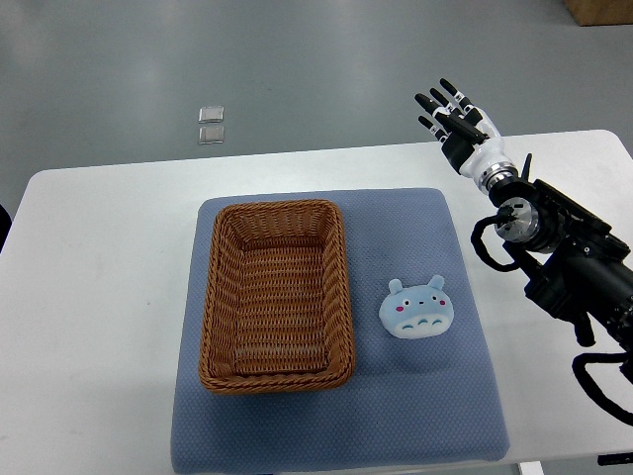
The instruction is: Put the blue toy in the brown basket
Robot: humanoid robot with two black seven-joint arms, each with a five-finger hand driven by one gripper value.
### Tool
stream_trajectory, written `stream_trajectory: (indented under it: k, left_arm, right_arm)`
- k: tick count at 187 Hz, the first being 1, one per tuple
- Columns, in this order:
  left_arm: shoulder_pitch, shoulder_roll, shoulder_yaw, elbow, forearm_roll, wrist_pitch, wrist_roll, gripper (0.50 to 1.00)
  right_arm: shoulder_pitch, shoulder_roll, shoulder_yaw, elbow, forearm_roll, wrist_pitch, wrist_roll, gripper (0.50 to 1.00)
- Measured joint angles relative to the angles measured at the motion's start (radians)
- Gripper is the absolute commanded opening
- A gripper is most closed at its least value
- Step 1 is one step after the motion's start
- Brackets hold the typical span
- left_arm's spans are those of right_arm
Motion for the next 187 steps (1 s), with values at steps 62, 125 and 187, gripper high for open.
stream_trajectory:
  k: [62, 125, 187]
  left_arm:
    - [0.004, 0.0, 0.0, -0.008, -0.001, -0.006, -0.001, 1.0]
    - [0.011, 0.0, 0.007, 0.0, -0.001, -0.001, 0.0, 1.0]
    - [0.011, 0.0, 0.008, 0.0, 0.0, -0.001, 0.0, 1.0]
  right_arm:
    - [-0.002, -0.006, -0.001, 0.0, 0.0, 0.004, 0.0, 0.911]
    - [-0.002, -0.01, 0.006, 0.0, 0.0, 0.004, 0.001, 0.911]
    - [-0.002, -0.012, 0.006, 0.0, 0.0, 0.0, 0.002, 0.911]
